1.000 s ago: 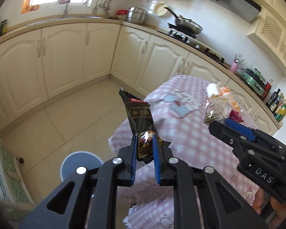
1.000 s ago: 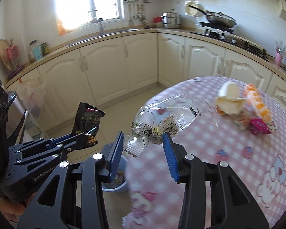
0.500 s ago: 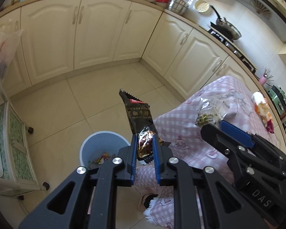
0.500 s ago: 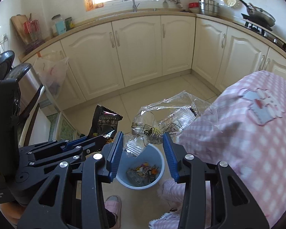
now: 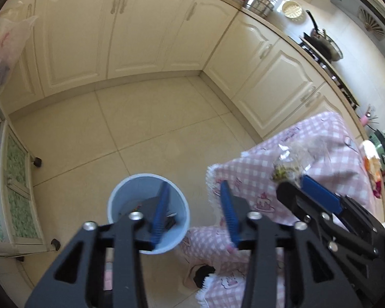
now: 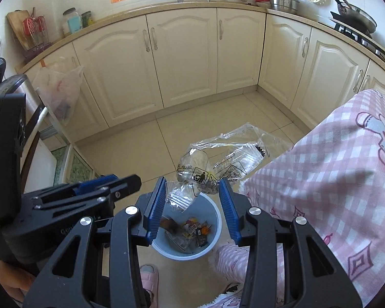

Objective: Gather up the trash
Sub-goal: 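Carry both items over the blue bin and open both grippers, then move both tools back over the table toward the white napkin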

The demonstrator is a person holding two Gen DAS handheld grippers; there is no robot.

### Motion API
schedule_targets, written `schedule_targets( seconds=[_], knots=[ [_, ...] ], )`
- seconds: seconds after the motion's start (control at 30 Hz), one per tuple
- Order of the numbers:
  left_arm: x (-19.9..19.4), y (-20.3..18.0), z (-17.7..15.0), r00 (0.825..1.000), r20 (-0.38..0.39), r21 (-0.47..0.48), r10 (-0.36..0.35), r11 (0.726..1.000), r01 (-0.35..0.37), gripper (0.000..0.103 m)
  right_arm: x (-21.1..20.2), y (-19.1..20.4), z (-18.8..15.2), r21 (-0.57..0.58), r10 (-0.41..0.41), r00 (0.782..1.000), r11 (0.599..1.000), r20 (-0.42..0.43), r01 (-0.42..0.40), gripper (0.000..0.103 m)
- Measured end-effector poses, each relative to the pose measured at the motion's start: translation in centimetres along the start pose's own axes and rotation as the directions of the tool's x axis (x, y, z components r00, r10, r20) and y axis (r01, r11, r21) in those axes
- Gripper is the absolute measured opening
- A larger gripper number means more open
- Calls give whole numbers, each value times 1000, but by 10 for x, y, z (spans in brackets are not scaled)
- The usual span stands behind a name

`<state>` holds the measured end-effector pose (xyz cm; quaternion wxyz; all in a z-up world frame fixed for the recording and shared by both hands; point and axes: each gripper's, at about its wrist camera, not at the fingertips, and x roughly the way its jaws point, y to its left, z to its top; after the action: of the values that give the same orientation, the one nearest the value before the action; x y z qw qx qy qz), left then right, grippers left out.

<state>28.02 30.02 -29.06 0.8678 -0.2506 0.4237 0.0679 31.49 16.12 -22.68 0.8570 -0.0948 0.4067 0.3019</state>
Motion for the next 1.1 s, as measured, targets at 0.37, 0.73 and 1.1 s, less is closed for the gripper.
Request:
schedule_targets(
  seconds=[0.37, 0.73, 1.1],
  knots=[
    [-3, 9, -4, 1000, -9, -12, 11, 1000, -11, 46, 3, 3, 1, -4, 14, 1000, 1000, -15, -14, 40],
    [-20, 21, -1, 999, 24, -42, 32, 999, -31, 48, 7, 14, 9, -22, 37, 999, 999, 5, -37, 41],
    [-36, 23, 6, 998, 54, -58, 34, 998, -31, 50, -2, 11, 17, -13, 19, 998, 1000, 67, -18, 54]
  ],
)
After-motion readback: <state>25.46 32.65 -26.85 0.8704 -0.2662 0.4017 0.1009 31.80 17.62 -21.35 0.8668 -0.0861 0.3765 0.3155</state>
